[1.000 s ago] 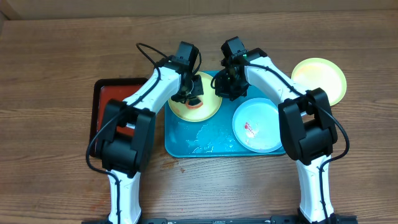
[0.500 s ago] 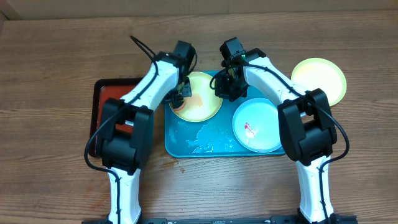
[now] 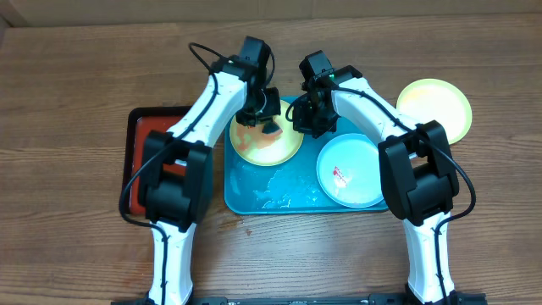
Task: Clean dirty plates on tray and stack at the side
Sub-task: 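Scrub the yellow-green plate with the sponge while right gripper holds it, then move the sponge back over the red water tray with the left gripper, then lift the yellow-green plate with the right gripper and stack it on the yellow plate, then reach the right gripper to the light blue plate's rim and grasp it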
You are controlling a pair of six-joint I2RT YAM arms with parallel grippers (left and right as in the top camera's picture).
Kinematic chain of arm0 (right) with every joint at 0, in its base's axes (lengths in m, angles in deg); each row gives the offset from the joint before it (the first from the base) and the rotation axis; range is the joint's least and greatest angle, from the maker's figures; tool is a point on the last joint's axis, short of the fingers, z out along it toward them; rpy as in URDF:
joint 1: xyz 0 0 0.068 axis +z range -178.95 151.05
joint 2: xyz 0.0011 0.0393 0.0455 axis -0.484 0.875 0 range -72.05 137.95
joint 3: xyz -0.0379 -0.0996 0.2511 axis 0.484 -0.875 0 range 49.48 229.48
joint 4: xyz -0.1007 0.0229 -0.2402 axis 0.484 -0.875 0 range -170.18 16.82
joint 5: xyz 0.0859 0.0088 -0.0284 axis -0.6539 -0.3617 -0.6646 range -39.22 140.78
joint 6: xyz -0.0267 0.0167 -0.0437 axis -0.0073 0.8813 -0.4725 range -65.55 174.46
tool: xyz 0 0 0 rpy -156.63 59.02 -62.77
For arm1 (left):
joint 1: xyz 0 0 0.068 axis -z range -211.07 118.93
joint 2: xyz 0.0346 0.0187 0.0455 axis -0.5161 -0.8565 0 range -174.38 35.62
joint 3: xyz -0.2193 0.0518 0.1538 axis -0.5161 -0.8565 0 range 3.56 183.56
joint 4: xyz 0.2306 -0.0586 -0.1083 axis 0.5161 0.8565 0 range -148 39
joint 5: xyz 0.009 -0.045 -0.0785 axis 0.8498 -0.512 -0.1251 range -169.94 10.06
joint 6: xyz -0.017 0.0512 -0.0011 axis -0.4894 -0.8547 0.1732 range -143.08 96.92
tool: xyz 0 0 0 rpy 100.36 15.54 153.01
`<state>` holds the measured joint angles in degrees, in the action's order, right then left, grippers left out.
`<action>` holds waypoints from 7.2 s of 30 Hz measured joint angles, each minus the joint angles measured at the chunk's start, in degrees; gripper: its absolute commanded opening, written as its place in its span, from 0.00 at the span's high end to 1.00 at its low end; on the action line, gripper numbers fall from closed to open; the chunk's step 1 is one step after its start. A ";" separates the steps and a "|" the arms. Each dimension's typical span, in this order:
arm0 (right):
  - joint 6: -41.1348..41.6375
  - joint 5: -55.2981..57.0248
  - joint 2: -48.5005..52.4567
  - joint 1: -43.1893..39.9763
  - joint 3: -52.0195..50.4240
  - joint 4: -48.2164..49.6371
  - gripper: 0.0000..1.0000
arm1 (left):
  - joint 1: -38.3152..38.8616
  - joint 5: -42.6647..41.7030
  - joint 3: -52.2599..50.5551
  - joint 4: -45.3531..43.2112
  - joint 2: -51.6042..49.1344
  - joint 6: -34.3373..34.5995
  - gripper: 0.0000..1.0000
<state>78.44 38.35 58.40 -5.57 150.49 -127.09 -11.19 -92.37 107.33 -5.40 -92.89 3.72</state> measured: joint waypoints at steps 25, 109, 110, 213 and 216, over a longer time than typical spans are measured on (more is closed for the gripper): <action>-0.02 0.35 0.00 0.02 0.00 0.07 0.96 | -3.21 1.05 15.04 14.51 -5.53 -3.28 0.71; -5.66 15.52 -5.49 1.86 0.04 -2.69 0.96 | -14.25 9.99 31.36 35.54 -3.93 0.26 0.95; -6.69 19.47 -7.32 2.91 0.04 -2.69 0.96 | -15.61 9.86 31.41 36.30 -3.69 0.26 0.95; -53.07 3.52 -13.79 -17.38 -11.23 -8.28 0.36 | -15.85 8.74 27.54 33.35 -3.34 -0.39 0.96; -54.12 4.52 -13.79 -17.66 -11.23 -8.28 0.37 | -15.85 8.74 27.54 33.33 -3.34 -0.42 0.96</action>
<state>24.33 42.88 44.61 -23.23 139.26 -135.37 -27.04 -83.63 134.87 27.93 -96.23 3.31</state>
